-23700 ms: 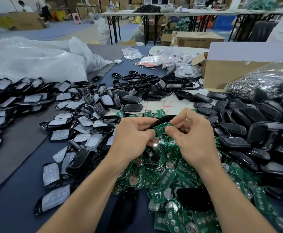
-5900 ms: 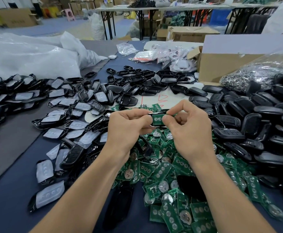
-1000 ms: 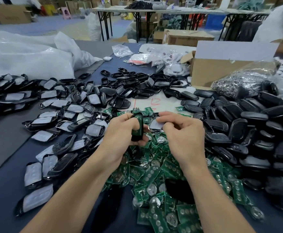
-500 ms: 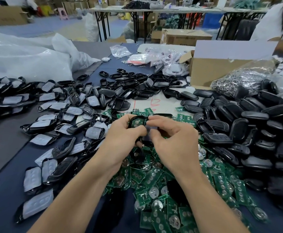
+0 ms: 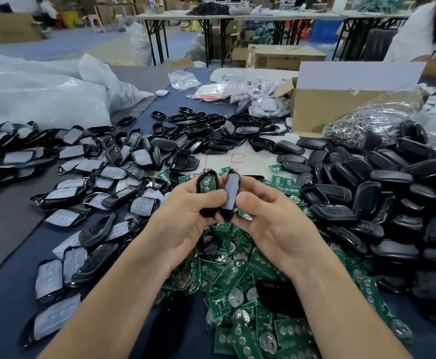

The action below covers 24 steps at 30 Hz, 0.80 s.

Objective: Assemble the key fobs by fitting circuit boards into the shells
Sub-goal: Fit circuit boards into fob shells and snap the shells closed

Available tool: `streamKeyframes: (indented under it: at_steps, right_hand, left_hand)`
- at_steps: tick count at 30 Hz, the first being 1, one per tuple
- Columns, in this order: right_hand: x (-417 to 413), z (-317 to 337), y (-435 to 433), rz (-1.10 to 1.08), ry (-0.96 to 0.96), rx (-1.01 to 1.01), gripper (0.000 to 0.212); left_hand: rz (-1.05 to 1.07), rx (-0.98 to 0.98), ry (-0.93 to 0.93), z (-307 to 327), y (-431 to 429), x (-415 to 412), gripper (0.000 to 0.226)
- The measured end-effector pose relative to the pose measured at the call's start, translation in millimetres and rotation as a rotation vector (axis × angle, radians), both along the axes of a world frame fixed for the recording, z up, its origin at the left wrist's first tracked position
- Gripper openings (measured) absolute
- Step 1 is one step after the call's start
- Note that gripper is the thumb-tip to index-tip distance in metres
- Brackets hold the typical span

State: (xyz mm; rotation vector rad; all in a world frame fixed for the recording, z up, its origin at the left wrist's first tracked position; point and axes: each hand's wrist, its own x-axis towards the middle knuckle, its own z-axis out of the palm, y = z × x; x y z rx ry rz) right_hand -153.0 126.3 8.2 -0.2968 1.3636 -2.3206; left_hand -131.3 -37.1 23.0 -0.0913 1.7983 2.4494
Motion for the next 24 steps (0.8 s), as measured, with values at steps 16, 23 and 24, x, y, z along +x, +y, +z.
streamKeyframes:
  at_steps: [16, 23, 24]
  right_hand:
    - [-2.1, 2.9, 3.3, -0.104, -0.22, -0.207, 0.036]
    - [3.1, 0.0, -6.7, -0.549, 0.102, 0.214, 0.037]
    - [3.5, -0.4, -6.9, -0.586, 0.17, 0.281, 0.039]
  left_hand:
    - [0.346, -0.097, -0.045, 0.5, 1.6, 5.8, 0.022]
    - [0.402, -0.325, 0.065, -1.4, 2.9, 3.0, 0.013]
    - [0.407, -0.365, 0.065, -3.2, 3.2, 2.1, 0.018]
